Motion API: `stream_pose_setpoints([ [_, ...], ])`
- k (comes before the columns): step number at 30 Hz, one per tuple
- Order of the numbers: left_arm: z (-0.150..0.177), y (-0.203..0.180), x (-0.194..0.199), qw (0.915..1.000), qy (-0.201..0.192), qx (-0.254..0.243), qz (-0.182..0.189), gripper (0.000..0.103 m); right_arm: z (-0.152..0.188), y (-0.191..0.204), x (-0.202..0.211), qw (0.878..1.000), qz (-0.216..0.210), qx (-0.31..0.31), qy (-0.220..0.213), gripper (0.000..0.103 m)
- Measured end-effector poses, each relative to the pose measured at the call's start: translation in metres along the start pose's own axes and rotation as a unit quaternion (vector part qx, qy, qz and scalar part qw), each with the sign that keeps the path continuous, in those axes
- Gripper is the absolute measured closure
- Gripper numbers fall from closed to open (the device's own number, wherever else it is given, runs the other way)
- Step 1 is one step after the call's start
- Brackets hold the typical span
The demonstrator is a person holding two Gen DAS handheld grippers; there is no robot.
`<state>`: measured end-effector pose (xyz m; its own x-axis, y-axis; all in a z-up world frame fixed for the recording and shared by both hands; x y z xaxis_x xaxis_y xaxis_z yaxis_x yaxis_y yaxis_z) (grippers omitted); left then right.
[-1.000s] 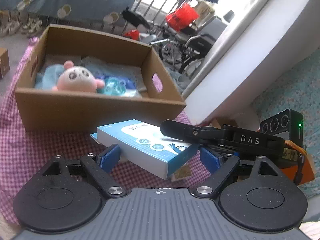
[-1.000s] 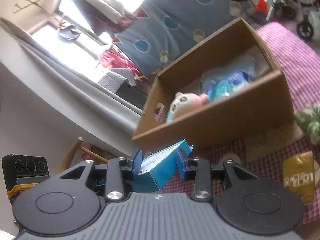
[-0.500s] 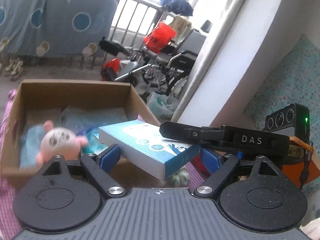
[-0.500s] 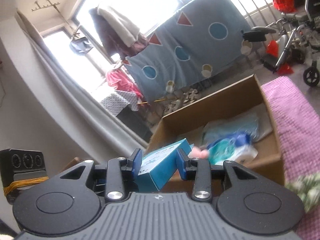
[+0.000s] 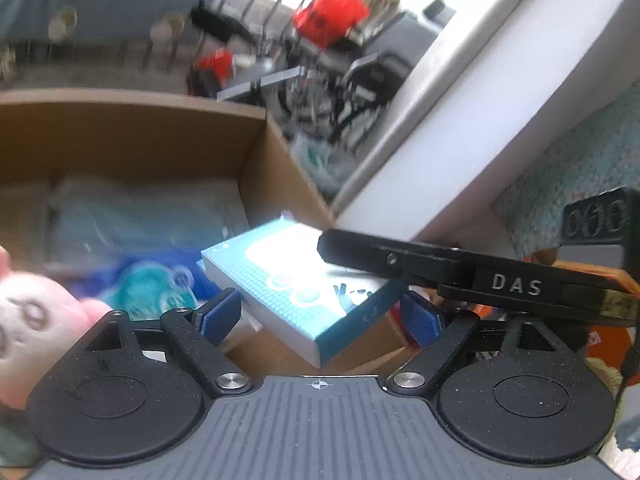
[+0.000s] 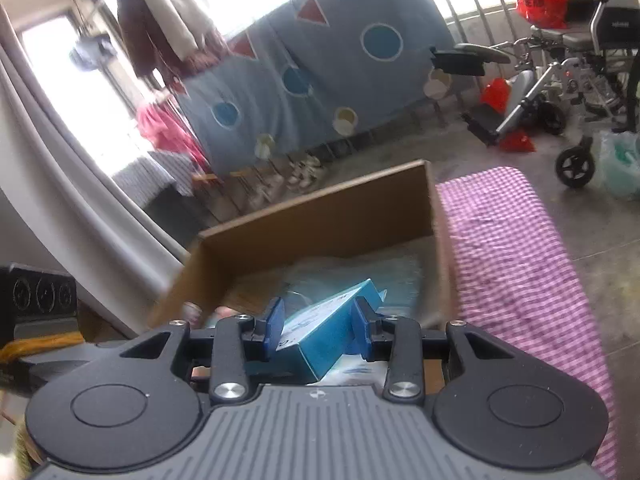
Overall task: Organize soft objects
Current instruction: 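Lift the bandage box with the right tool and lower it into the box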
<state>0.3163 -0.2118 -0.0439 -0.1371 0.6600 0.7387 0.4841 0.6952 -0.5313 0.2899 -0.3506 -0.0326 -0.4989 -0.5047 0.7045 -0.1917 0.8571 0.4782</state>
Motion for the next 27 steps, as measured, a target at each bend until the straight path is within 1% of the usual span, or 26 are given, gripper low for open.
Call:
stream_pose_setpoints([
  [2,0.003,0.003,-0.017,0.9995,0.029,0.01,0.01,0.017,0.002,-0.004,-0.006,1.0,0.023,0.013,0.011,0.063],
  [6,0.009,0.005,-0.033,0.9981,0.059,0.013,0.005,0.014,0.01,-0.007,-0.011,0.998,0.05,0.031,0.027,0.063],
  [8,0.012,0.006,-0.037,0.9976,0.067,0.014,0.008,0.014,0.013,-0.008,-0.009,0.997,0.062,0.037,0.03,0.063],
  [12,0.015,0.011,-0.036,0.9974,0.069,0.019,0.007,0.014,0.013,-0.007,0.0,0.997,0.07,0.038,0.026,0.063],
  [16,0.02,0.008,-0.017,0.9985,0.054,0.009,0.01,0.013,0.005,-0.002,0.009,0.996,0.079,0.047,0.02,0.063],
  [19,0.025,0.009,0.01,0.9997,0.026,-0.002,0.002,0.007,-0.002,0.007,0.012,0.994,0.085,0.064,0.023,0.063],
  [21,0.031,0.01,0.03,0.9999,0.008,-0.004,0.004,0.006,-0.007,0.018,0.009,0.993,0.084,0.08,0.032,0.063],
  [24,0.042,0.016,0.063,0.9998,-0.019,-0.005,0.006,0.003,-0.015,0.032,-0.007,0.991,0.069,0.096,0.069,0.063],
  [27,0.055,0.026,0.088,0.999,-0.043,-0.009,-0.009,0.002,-0.027,0.04,-0.037,0.987,0.054,0.076,0.131,0.063],
])
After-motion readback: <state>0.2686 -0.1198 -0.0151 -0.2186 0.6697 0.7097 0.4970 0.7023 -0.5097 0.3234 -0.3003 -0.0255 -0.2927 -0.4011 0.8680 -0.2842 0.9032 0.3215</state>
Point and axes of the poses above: each gripper's, at about its wrist camera, not at the fingertips, and x roughly against the way its jaws point, y to its left, z to its underside, the point moved 9 cm from there along -x, roughly the way its jaws point, and after that the axes turned 15 degrees about y, right-handed, at the moved point
